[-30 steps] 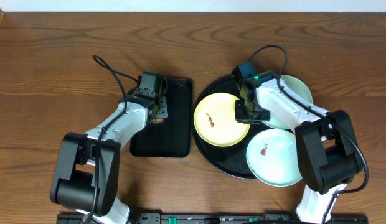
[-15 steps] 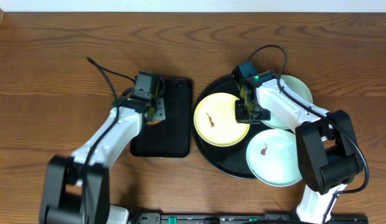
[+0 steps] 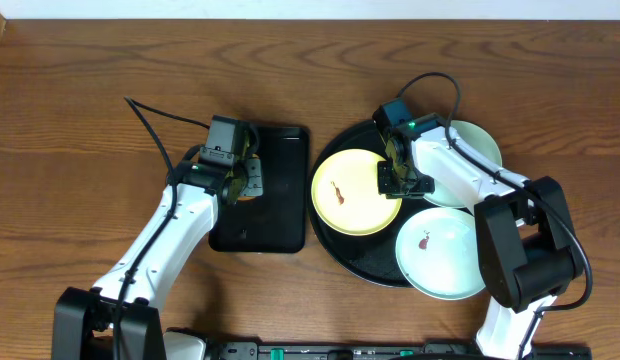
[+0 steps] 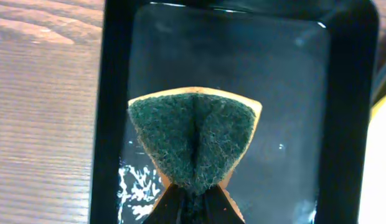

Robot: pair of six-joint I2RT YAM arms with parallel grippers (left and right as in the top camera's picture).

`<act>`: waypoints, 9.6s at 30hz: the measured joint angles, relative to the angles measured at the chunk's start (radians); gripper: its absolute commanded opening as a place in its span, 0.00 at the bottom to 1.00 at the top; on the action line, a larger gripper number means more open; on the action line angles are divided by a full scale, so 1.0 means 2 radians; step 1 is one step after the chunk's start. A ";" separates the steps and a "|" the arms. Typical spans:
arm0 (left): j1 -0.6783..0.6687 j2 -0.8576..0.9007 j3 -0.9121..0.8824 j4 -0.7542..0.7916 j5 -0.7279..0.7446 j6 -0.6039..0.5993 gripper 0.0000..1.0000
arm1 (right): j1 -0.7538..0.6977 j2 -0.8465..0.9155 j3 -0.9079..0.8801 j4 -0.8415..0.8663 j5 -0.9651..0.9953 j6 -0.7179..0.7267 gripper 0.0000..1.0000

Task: Clean dirty plates on tray and stack at the side
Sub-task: 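Lift sponge with left gripper from black tray, then move held sponge over yellow plate with left gripper, then scrub yellow plate surface with sponge in left gripper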

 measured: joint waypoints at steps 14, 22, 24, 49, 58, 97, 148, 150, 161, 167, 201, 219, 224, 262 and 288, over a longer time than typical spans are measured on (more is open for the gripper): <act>0.000 0.022 0.145 -0.138 0.011 0.016 0.07 | 0.000 0.000 0.000 0.003 0.000 0.000 0.30; 0.000 0.085 0.152 -0.176 0.023 0.021 0.07 | 0.000 0.000 0.000 0.005 0.000 0.000 0.29; 0.000 0.097 0.154 -0.178 0.031 0.021 0.07 | 0.000 0.000 0.000 0.005 0.000 0.000 0.30; -0.093 0.103 0.162 -0.047 0.180 -0.047 0.07 | 0.000 0.000 0.000 0.005 0.000 0.000 0.30; -0.170 0.153 0.161 -0.013 0.173 -0.090 0.07 | 0.000 0.000 0.000 0.004 0.000 0.000 0.30; -0.204 0.169 0.081 0.101 0.089 -0.179 0.08 | 0.000 0.000 0.000 0.006 -0.013 -0.008 0.22; -0.207 0.203 0.061 0.171 0.066 -0.175 0.33 | 0.000 0.000 0.000 0.004 -0.006 -0.006 0.02; -0.207 0.201 0.061 0.167 0.058 -0.174 0.33 | 0.000 0.000 0.000 0.004 -0.006 -0.006 0.02; -0.214 0.197 0.061 0.150 0.031 -0.161 0.13 | 0.000 0.000 0.000 0.004 -0.006 -0.006 0.02; -0.228 0.197 0.061 0.150 0.018 -0.144 0.08 | 0.000 0.000 0.000 0.006 -0.005 -0.006 0.02; -0.258 0.200 0.061 0.139 -0.132 -0.075 0.08 | 0.000 0.000 0.000 0.007 -0.006 -0.006 0.01; -0.258 0.205 0.061 0.138 -0.190 -0.013 0.08 | 0.000 0.000 -0.001 0.007 -0.006 -0.006 0.01; -0.259 0.205 0.061 0.139 -0.226 -0.005 0.08 | 0.000 0.000 -0.001 0.008 -0.007 -0.006 0.01; -0.258 0.188 0.069 0.212 -0.101 -0.071 0.08 | 0.000 0.000 -0.001 0.009 -0.010 -0.006 0.01; -0.226 0.229 0.069 0.226 -0.123 -0.003 0.08 | 0.000 0.000 -0.001 0.009 -0.010 -0.006 0.01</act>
